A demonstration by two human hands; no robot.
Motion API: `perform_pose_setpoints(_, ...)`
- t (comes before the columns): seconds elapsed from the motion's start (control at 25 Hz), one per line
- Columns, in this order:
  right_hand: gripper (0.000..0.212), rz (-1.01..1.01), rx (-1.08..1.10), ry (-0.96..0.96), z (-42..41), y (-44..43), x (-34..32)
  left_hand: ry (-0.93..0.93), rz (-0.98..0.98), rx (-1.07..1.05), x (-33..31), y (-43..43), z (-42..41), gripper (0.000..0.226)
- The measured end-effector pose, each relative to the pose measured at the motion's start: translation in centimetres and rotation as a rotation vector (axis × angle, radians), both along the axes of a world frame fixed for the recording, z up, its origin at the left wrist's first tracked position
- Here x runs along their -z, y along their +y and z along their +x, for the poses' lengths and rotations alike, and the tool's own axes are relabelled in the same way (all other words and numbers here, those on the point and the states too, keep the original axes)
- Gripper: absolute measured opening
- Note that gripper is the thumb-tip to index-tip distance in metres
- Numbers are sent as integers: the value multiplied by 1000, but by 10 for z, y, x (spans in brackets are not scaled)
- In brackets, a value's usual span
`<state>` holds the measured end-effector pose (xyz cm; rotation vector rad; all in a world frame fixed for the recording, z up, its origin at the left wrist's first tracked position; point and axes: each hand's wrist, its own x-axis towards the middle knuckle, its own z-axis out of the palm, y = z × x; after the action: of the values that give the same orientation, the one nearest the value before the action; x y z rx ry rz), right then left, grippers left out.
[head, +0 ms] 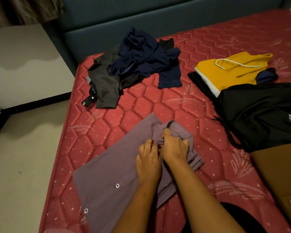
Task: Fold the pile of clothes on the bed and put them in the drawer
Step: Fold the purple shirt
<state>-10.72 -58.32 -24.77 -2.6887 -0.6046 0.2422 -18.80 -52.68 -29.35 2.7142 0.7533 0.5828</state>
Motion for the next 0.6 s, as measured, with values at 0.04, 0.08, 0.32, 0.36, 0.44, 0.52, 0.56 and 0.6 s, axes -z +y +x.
perform_pose_setpoints(0.04, 36, -4, 5, -11, 3, -1, 1, -5, 35, 34, 3, 2, -2, 19)
perform_pose_setpoints(0.08, 34, -15, 7, 3, 8, -4, 0, 10, 37, 61, 5, 4, -3, 26)
perform_pose_setpoints(0.32, 39, -179, -122, 352, 39, -29, -18, 214, 51, 55, 6, 8, 4, 47)
perform_pose_setpoints(0.36, 36, -202, -131, 366, 39, -30, -18, 203, 57, 48, 8, 8, 4, 47)
perform_pose_setpoints(0.44, 32, -246, -102, 290, 39, -29, -16, 178, 71, 35, 9, 9, 5, 47)
perform_pose_setpoints(0.52, 35, -273, -38, 173, 36, -25, -11, 154, 98, 27, 11, 7, 5, 47)
perform_pose_setpoints(0.56, 35, -272, -8, 139, 34, -22, -7, 146, 97, 30, 12, 7, 4, 48)
perform_pose_setpoints(0.6, 30, -265, 17, 112, 32, -21, -2, 154, 82, 34, 14, 6, 3, 49)
